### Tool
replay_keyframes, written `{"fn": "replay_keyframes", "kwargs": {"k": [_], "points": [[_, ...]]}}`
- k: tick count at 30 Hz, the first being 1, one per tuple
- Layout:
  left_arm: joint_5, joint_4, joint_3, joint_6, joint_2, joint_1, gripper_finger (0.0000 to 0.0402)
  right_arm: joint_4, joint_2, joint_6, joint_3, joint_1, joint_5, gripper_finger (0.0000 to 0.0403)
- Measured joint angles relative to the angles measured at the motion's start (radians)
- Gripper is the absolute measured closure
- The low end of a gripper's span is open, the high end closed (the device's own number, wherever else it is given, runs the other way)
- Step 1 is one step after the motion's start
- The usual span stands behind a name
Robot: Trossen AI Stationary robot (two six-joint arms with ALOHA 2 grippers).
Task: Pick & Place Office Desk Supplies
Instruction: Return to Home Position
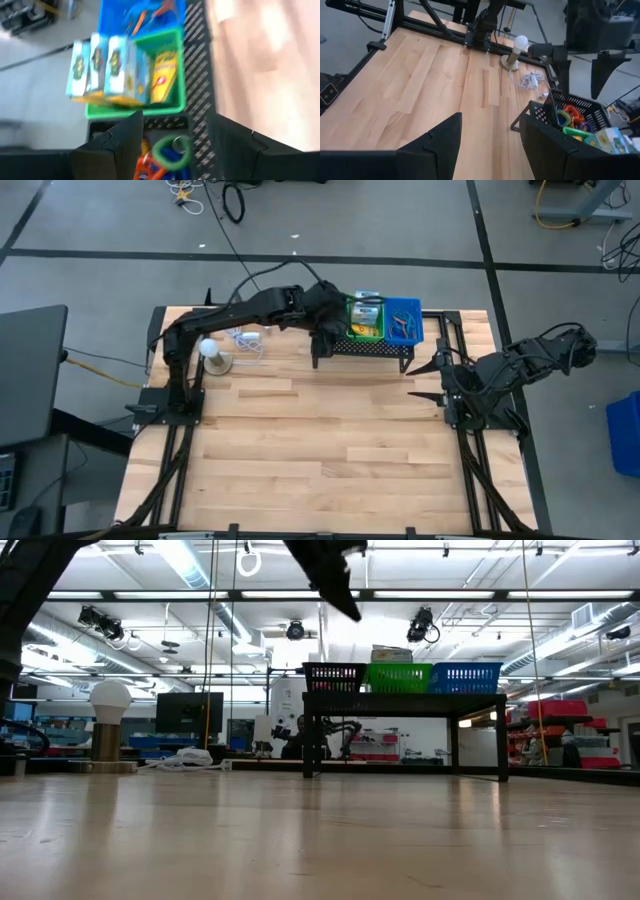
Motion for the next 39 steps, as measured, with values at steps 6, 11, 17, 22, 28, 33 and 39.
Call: {"fn": "replay_keyframes", "kwargs": {"k": [6, 11, 17, 22, 28, 33, 39], "points": [[0.097, -0.022, 0.01, 0.0, -0.063, -0.012, 0.0175, 0.045, -0.026, -0.043, 0.0, 0.001, -0.016, 0.0195], [0.195, -0.084, 0.01, -0.025, -0.156, -0.018, 0.0175, 0.055, -0.103, -0.063, 0.0, 0.001, -0.034, 0.0195], [0.216, -0.164, 0.011, -0.063, -0.285, -0.048, 0.0175, 0.047, -0.21, -0.038, -0.01, 0.001, -0.062, 0.0195], [0.256, -0.212, 0.011, -0.097, -0.396, -0.102, 0.0175, 0.141, -0.31, -0.052, -0.133, 0.001, -0.137, 0.0195], [0.201, -0.21, -0.078, -0.175, -0.547, -0.196, 0.0175, 0.202, -0.446, -0.045, -0.288, 0.001, -0.14, 0.0195], [0.095, -0.13, -0.318, -0.297, -0.736, -0.293, 0.0175, 0.248, -0.545, -0.016, -0.377, 0.001, -0.139, 0.0195], [-0.023, 0.08, -0.71, -0.423, -0.996, -0.434, 0.0175, 0.282, -0.597, -0.002, -0.455, 0.001, -0.11, 0.0195]]}}
